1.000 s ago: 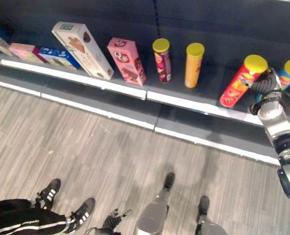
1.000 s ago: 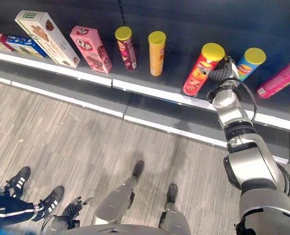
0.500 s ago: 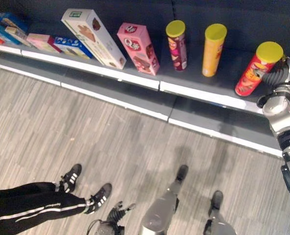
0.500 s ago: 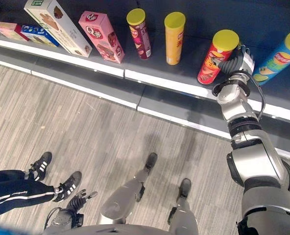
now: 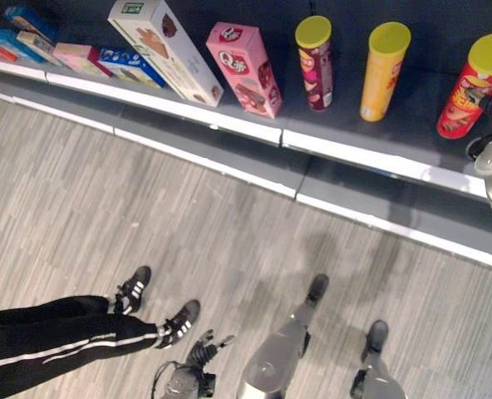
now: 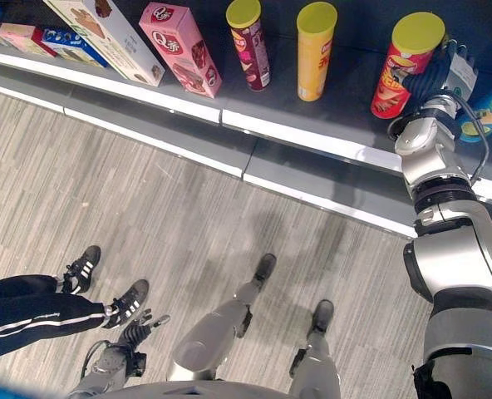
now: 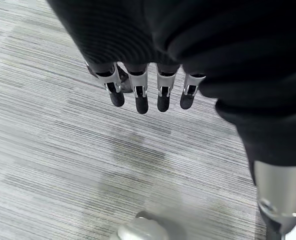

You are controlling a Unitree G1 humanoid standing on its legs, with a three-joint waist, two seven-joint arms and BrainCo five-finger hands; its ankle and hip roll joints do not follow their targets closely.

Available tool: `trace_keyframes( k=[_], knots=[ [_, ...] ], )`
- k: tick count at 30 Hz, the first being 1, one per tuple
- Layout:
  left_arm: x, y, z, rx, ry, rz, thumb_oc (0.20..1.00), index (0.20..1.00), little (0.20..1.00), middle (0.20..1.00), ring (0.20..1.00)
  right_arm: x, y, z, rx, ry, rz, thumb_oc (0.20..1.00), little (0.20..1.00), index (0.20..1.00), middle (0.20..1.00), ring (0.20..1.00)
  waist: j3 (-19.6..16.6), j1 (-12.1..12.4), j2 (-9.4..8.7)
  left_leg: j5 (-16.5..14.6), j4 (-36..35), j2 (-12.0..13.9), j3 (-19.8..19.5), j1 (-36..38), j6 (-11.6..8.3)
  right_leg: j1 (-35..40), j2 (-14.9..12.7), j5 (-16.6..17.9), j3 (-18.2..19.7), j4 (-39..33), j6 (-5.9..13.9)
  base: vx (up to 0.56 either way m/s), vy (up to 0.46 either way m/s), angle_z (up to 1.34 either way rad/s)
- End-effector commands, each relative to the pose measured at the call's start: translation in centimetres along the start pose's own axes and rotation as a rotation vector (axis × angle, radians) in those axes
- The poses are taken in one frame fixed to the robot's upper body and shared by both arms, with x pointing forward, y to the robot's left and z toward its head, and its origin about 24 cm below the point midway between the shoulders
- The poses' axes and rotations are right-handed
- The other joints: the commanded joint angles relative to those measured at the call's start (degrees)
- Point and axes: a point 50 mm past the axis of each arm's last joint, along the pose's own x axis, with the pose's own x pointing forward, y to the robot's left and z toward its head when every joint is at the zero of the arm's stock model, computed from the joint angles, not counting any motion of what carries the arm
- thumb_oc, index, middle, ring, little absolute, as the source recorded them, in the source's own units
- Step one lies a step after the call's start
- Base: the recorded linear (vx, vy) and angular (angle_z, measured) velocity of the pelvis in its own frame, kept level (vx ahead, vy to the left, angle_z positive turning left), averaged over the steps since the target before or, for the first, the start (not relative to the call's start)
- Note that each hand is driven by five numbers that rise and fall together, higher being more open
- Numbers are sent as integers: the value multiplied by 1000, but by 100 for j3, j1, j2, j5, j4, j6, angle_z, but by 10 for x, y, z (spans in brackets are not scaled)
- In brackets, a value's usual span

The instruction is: Put the goods on the table back onto the shelves and tidy them up.

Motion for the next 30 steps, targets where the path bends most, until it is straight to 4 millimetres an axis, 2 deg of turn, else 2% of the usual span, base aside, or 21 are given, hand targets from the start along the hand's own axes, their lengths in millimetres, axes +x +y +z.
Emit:
trace_keyframes(
  k=[1,13,24,30],
  knots=[
    [2,10,8,22,-28,23,1000,1000,1000,1000,1000,20,-36,25,-25,-149,-131,200,200,200,200,200,-83,159,-103,-339,24,89,-28,-68,-228,-291,-613,-60,246,766,216,0,0,0],
    [3,6,19,23,-72,8,1000,1000,1000,1000,1000,12,-17,27,13,-128,-75,200,200,200,200,200,1,155,-75,-329,24,138,47,-89,-237,-346,-591,-82,244,794,204,0,0,0],
    [4,6,22,38,-82,9,1000,1000,1000,1000,1000,12,-14,30,31,-122,-67,200,200,200,200,200,17,175,-78,-324,24,140,66,-102,-246,-348,-596,-76,205,778,207,0,0,0],
    [5,8,22,43,-80,15,1000,1000,1000,1000,1000,16,-19,33,41,-123,-86,200,200,200,200,200,18,208,-65,-317,24,126,48,-123,-248,-367,-598,-80,204,771,210,0,0,0]
  ],
)
